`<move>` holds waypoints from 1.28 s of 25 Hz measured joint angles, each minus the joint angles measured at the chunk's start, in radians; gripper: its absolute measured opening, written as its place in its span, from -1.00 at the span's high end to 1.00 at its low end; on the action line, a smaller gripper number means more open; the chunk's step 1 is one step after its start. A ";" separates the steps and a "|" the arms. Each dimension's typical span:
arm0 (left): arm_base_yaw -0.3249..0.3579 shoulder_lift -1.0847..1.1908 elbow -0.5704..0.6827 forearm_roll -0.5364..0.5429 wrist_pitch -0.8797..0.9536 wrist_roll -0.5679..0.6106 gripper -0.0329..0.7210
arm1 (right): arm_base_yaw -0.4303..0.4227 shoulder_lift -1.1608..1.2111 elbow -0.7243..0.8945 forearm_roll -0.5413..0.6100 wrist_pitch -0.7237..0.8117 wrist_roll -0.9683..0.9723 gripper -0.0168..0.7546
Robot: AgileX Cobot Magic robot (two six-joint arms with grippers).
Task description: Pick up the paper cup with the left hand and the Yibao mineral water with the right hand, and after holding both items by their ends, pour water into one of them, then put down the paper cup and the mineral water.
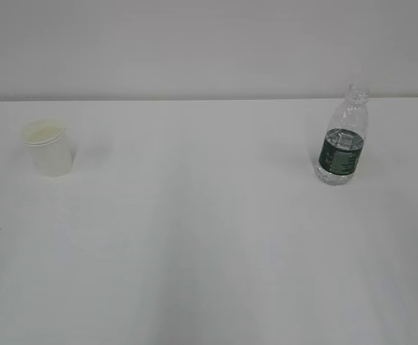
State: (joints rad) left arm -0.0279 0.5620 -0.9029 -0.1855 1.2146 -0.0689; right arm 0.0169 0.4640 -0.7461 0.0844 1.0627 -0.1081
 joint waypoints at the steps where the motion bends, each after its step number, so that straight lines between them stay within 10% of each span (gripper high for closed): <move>1: 0.000 -0.007 0.005 -0.001 0.000 0.000 -0.34 | 0.000 -0.007 0.000 0.000 0.006 0.002 -0.44; 32: -0.031 -0.118 0.226 -0.001 0.031 0.000 -0.33 | 0.000 -0.074 0.150 0.005 0.058 0.017 -0.44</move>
State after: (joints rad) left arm -0.0586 0.4436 -0.6768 -0.1860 1.2459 -0.0689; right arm 0.0169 0.3898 -0.5957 0.0892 1.1209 -0.0908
